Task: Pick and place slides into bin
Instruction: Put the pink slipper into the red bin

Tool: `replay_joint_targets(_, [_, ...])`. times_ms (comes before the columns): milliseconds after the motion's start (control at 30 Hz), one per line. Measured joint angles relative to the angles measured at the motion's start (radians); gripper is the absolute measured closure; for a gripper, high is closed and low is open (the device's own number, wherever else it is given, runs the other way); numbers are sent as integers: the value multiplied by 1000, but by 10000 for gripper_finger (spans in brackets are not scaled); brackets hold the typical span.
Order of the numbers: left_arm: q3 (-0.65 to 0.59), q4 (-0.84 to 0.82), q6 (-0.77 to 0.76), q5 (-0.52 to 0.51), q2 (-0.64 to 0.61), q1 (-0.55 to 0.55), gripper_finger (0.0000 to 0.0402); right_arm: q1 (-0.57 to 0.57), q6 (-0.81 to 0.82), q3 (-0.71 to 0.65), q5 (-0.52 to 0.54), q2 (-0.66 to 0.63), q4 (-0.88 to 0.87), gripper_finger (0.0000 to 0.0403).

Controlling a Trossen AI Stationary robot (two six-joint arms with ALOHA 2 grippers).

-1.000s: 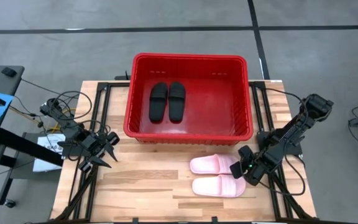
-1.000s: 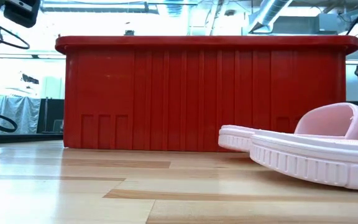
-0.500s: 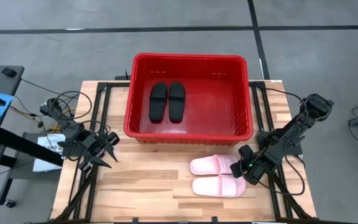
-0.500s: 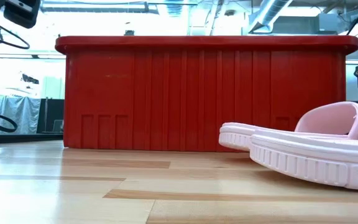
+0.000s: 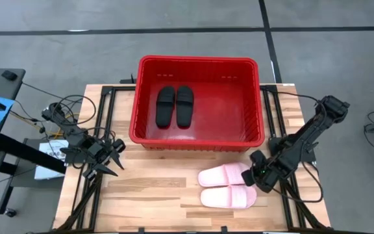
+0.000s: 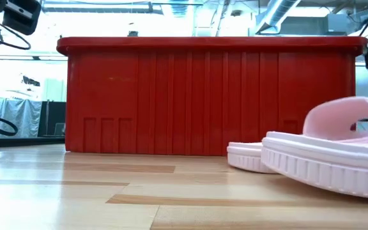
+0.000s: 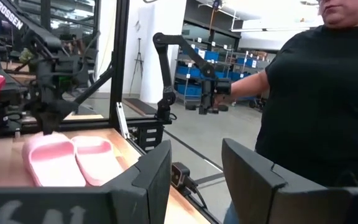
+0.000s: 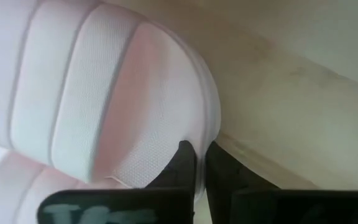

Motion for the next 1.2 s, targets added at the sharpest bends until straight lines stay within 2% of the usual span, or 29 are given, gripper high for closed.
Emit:
replay_joint_targets(600, [0,-1,-1,0,0,0,269,0,-124,247,215,-42,-94,402])
replay_joint_targets(800, [0,-6,-1,0,0,0,269,-1,-223,359,264,-43,-89,402])
replay_joint_targets(933, [0,-12,-1,0,0,0,269,1,-297,446,333,-41,-89,402])
replay_joint_targets(1200, [0,-13,-1,0,0,0,269,0,-536,647,448,-42,-132,402])
